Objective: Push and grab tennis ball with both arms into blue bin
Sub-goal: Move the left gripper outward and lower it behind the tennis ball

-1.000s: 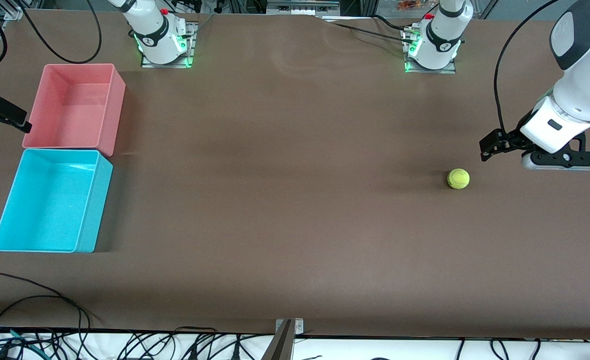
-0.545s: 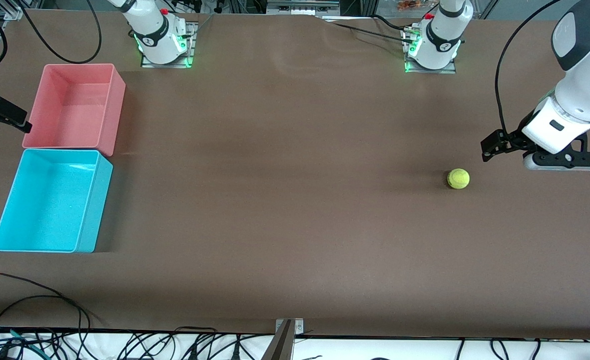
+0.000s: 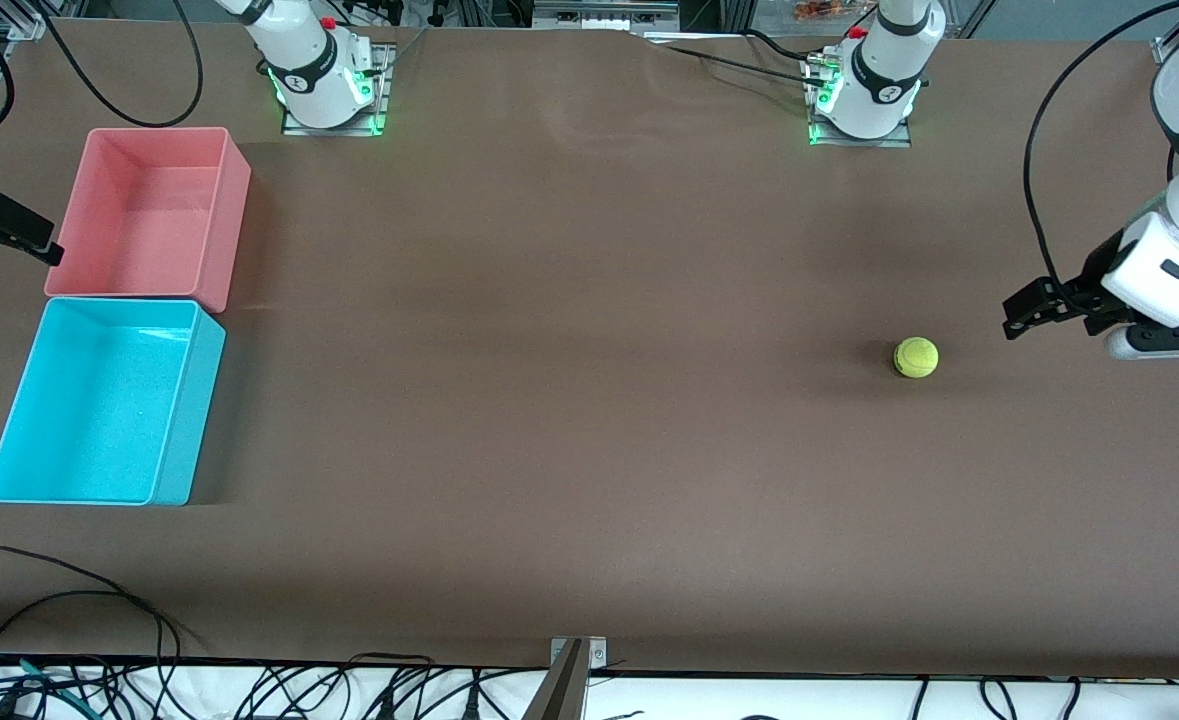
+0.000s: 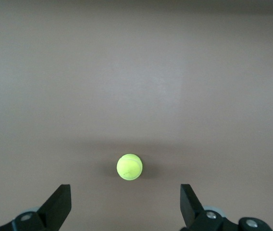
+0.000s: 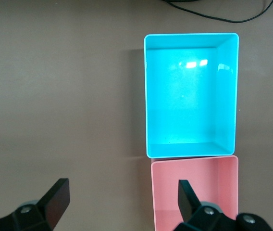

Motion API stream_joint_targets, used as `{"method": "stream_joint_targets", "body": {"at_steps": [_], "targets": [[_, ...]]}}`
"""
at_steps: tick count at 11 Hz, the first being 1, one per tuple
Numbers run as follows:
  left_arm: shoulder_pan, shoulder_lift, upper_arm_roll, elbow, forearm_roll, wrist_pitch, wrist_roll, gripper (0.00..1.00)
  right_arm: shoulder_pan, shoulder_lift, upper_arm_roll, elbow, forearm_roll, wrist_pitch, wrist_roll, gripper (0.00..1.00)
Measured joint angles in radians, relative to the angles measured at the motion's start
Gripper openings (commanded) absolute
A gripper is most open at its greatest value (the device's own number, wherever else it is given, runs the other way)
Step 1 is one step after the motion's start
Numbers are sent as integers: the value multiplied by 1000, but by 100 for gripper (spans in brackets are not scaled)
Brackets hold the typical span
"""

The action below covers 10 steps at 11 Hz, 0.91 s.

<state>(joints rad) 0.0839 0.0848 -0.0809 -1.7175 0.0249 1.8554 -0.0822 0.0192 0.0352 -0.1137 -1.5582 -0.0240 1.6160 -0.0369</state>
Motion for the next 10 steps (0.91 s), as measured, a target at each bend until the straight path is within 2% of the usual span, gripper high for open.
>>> {"method": "stream_joint_targets", "body": {"at_steps": [1, 2, 3, 4, 5, 6, 8, 10], "targets": [[25, 10, 0, 2, -1, 0, 0, 64, 0, 0, 0, 0, 0, 0, 0, 100], [40, 16, 1, 6, -2, 0, 0, 47, 0, 0, 0, 0, 0, 0, 0, 100], [47, 19, 1, 10, -2, -1, -6, 38, 0, 0, 0, 0, 0, 0, 0, 100], [51, 19, 1, 13, -3, -8, -37, 22, 0, 0, 0, 0, 0, 0, 0, 100], [56, 19, 1, 15, -3, -13, -74, 19, 0, 0, 0, 0, 0, -2, 0, 100], [67, 22, 1, 15, -3, -16, -90, 0, 0, 0, 0, 0, 0, -4, 0, 100], [97, 40, 1, 15, -3, -17, -106, 0, 0, 0, -1, 0, 0, -5, 0, 100], [114, 58, 1, 15, -5, -17, -219, 0, -1, 0, -1, 0, 0, -6, 0, 100]]}}
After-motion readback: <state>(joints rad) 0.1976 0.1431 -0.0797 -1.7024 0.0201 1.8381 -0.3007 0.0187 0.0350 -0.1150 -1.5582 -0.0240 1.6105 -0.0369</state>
